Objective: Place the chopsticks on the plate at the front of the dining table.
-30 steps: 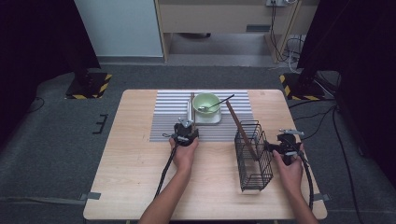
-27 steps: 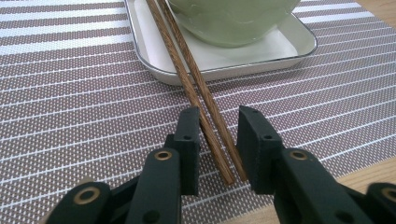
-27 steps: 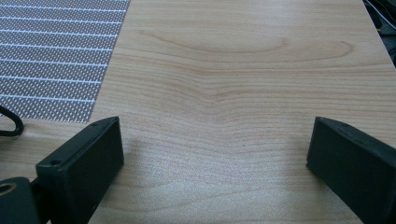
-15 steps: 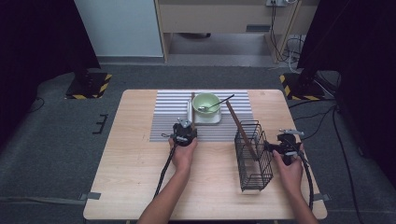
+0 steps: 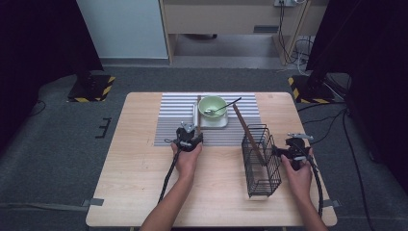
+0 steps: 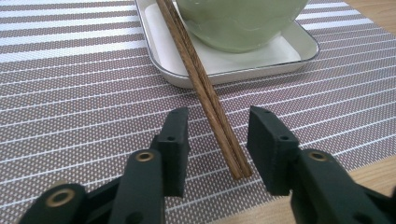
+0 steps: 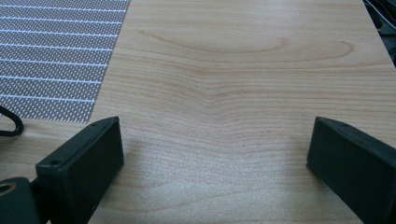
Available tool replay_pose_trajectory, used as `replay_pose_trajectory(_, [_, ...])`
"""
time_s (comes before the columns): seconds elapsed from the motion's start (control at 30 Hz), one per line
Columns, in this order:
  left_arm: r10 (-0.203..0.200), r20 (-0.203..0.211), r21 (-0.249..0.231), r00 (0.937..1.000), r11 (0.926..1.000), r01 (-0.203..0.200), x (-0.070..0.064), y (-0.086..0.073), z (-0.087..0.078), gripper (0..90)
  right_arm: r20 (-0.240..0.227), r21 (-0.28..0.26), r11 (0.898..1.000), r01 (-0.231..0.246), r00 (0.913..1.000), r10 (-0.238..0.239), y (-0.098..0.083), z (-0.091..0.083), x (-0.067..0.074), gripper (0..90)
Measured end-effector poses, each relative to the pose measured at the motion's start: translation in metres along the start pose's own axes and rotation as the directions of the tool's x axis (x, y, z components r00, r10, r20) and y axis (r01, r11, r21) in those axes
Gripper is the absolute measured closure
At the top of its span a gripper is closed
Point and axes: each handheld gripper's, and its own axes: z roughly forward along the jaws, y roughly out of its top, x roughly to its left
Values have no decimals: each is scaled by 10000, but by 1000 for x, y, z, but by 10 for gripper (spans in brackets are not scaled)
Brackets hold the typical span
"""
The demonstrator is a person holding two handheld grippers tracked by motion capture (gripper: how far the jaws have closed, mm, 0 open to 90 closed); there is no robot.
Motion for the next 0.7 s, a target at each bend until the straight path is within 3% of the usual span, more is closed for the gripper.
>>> replay_pose_trajectory(0.3, [339,7,-15,9994,9994,-339,0,3,-7,480,11,7,10000,-39,10000,39,0,0,0,36])
replay_pose_trajectory(0.57, [343,152,-88,9993,9994,-342,-2,4,-7,421,10,8,10000,-39,10000,39,0,0,0,36])
replay_pose_trajectory(0.7, [667,214,-210,9975,9976,-663,-5,6,-8,384,8,8,10000,-37,10000,37,0,0,0,36])
